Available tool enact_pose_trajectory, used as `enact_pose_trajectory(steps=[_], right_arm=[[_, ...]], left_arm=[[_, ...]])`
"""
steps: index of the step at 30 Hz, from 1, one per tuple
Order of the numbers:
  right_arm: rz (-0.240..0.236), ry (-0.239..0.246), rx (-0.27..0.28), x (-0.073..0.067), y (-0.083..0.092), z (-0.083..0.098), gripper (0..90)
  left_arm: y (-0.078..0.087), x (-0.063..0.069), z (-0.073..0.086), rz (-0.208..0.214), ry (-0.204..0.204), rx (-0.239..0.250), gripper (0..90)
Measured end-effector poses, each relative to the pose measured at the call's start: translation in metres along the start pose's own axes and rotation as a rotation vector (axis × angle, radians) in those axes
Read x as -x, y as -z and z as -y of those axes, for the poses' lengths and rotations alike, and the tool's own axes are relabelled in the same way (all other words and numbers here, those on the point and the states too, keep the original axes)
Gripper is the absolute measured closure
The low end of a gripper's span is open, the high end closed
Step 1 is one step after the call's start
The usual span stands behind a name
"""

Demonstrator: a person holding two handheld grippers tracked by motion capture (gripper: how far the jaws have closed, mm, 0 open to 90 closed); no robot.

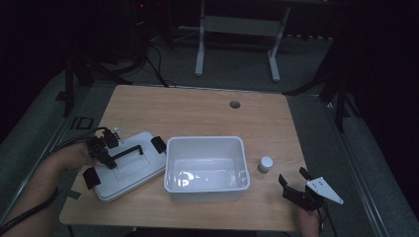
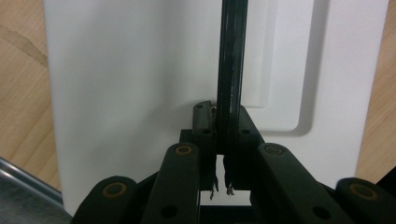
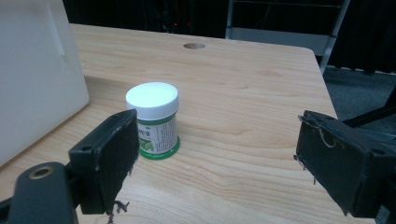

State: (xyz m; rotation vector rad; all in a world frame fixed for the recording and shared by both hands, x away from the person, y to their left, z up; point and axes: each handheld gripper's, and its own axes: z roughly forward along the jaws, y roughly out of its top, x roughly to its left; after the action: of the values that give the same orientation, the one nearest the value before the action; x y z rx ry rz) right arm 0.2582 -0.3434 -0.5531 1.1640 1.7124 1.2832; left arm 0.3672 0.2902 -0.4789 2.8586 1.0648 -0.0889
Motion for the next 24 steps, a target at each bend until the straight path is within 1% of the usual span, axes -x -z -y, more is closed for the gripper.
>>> enact_pose_trajectory(steps=[1, 3, 5, 8, 10, 12, 13, 14, 15, 16, 17, 18, 19, 20, 21, 22, 24], right_arm=[[0.001, 0.003, -0.002, 0.0, 0.0, 0.0, 12.9], [-0.001, 0.007, -0.002, 0.0, 0.0, 0.0, 12.9], [-0.003, 0.014, -0.002, -0.001, 0.0, 0.0, 12.9], [-0.01, 0.021, -0.009, -0.002, -0.001, 0.0, 12.9], [-0.012, 0.026, -0.011, -0.002, -0.001, -0.001, 12.9], [-0.015, 0.024, -0.014, -0.002, -0.001, -0.001, 12.9], [-0.015, 0.024, -0.014, -0.002, -0.001, -0.001, 12.9], [-0.017, 0.024, -0.015, -0.002, -0.001, -0.001, 12.9], [-0.025, 0.023, -0.019, -0.002, -0.001, -0.002, 12.9], [-0.028, 0.023, -0.021, -0.002, -0.001, -0.002, 12.9], [-0.034, 0.019, -0.025, -0.001, -0.001, -0.003, 12.9], [-0.045, 0.013, -0.032, -0.001, -0.002, -0.003, 12.9], [-0.061, 0.01, -0.051, -0.001, -0.003, -0.003, 12.9], [-0.071, 0.012, -0.067, -0.001, -0.005, -0.003, 12.9], [-0.071, 0.022, -0.083, -0.002, -0.006, -0.003, 12.9], [-0.07, 0.029, -0.1, -0.002, -0.007, -0.003, 12.9], [-0.097, 0.026, -0.15, -0.002, -0.009, -0.004, 12.9]], left_arm=[[-0.001, -0.001, 0.0, -0.002, 0.009, 0.0, 83.2], [-0.003, -0.001, 0.0, -0.003, 0.0, 0.002, 83.1], [-0.006, -0.002, 0.0, 0.001, 0.006, 0.006, 83.1], [-0.012, -0.004, 0.0, 0.01, 0.009, 0.0, 83.1], [-0.012, -0.005, 0.001, 0.018, 0.01, 0.007, 83.1], [-0.012, -0.004, 0.001, 0.014, 0.006, 0.006, 82.7], [-0.012, -0.004, 0.001, 0.014, 0.006, 0.006, 81.0], [-0.009, -0.002, 0.0, 0.007, 0.0, 0.014, 81.0], [-0.008, -0.002, 0.0, 0.013, 0.005, 0.021, 63.8], [-0.006, -0.002, 0.0, 0.003, 0.004, 0.027, 58.0], [-0.005, -0.002, 0.0, -0.011, 0.005, 0.031, 55.8], [-0.003, -0.002, 0.0, -0.009, 0.011, 0.044, 51.0], [-0.002, -0.001, 0.0, -0.02, 0.005, 0.052, 45.1], [0.0, 0.0, 0.0, -0.033, 0.005, 0.052, 44.3], [0.0, 0.0, 0.0, -0.031, 0.01, 0.053, 41.5], [0.001, 0.0, 0.0, -0.021, 0.015, 0.055, 36.6], [0.002, 0.0, 0.0, -0.033, 0.017, 0.055, 36.3]])
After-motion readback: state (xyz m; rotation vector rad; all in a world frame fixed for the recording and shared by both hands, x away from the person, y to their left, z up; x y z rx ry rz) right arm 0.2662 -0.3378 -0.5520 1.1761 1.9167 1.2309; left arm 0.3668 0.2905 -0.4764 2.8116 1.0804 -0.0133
